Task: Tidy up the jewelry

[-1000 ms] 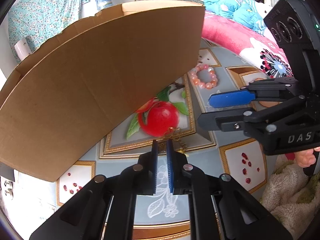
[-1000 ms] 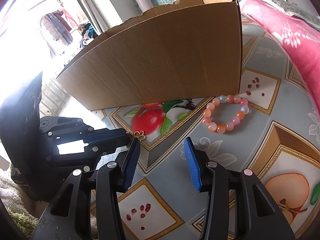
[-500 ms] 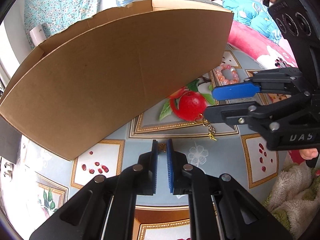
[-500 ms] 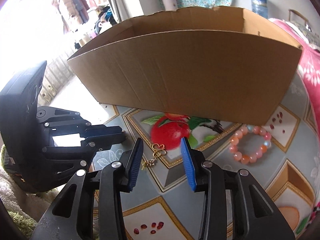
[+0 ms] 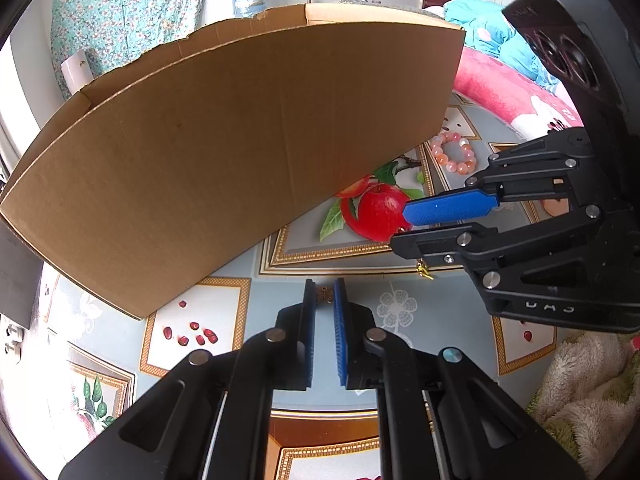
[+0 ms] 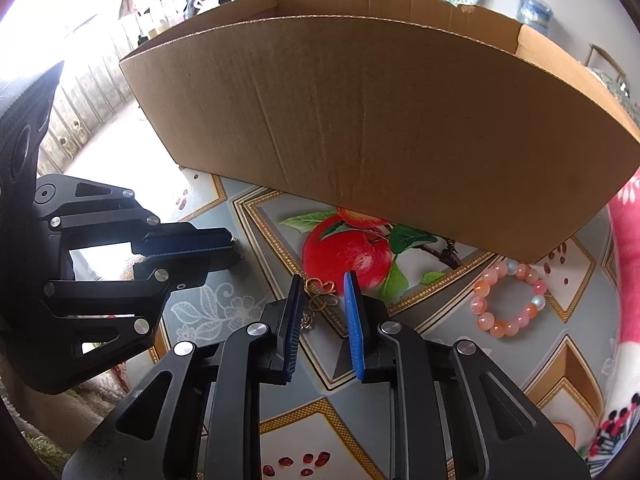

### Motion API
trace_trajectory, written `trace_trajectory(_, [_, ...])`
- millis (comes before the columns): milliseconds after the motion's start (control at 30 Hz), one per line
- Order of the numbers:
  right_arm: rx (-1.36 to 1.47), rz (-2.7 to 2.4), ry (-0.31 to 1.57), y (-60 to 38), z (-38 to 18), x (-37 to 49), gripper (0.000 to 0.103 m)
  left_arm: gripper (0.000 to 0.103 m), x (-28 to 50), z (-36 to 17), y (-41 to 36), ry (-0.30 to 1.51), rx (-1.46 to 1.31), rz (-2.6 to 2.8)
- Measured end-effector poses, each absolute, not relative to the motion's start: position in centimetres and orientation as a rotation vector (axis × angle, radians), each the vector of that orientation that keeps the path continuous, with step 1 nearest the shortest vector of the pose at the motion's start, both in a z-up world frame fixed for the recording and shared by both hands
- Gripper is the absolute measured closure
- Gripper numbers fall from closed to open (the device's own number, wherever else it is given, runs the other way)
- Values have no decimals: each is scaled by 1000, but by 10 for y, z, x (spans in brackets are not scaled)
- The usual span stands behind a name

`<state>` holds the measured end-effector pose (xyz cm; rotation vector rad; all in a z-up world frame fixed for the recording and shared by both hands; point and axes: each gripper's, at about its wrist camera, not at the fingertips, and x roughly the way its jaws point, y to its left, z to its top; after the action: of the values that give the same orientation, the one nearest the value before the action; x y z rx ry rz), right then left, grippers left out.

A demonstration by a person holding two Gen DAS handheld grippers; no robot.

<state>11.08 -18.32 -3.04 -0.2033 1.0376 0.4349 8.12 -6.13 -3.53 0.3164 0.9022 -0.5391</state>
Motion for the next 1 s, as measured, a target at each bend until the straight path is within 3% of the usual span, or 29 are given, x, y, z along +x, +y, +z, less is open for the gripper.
trace_trajectory(333, [-87,442,1050,-198,-27,121,92,95,80,-36,-58,889,309,-554])
trace_trajectory(400, [-75,442,1045,-202,-24,122,103,95,80,-36,-57,887,303,-561])
trace_trajectory(833, [-29,407,1010,-217,-12,116,103,95,76,-19,-33,847,241,-585])
trace_trajectory(900, [-14,410,1012,-224,-7,113,92,95,74,-17,-31,845,240,-581])
trace_trajectory(933, [-11,417,1022,-226,-7,113,83,95,73,-17,-30,845,244,-576])
trace_trajectory(967, [-16,414,1025,-225,-6,112,65,95,73,-18,-30,847,247,-571])
trace_trajectory(1000, [-30,409,1020,-224,-5,111,62,95,74,-20,-30,850,249,-568])
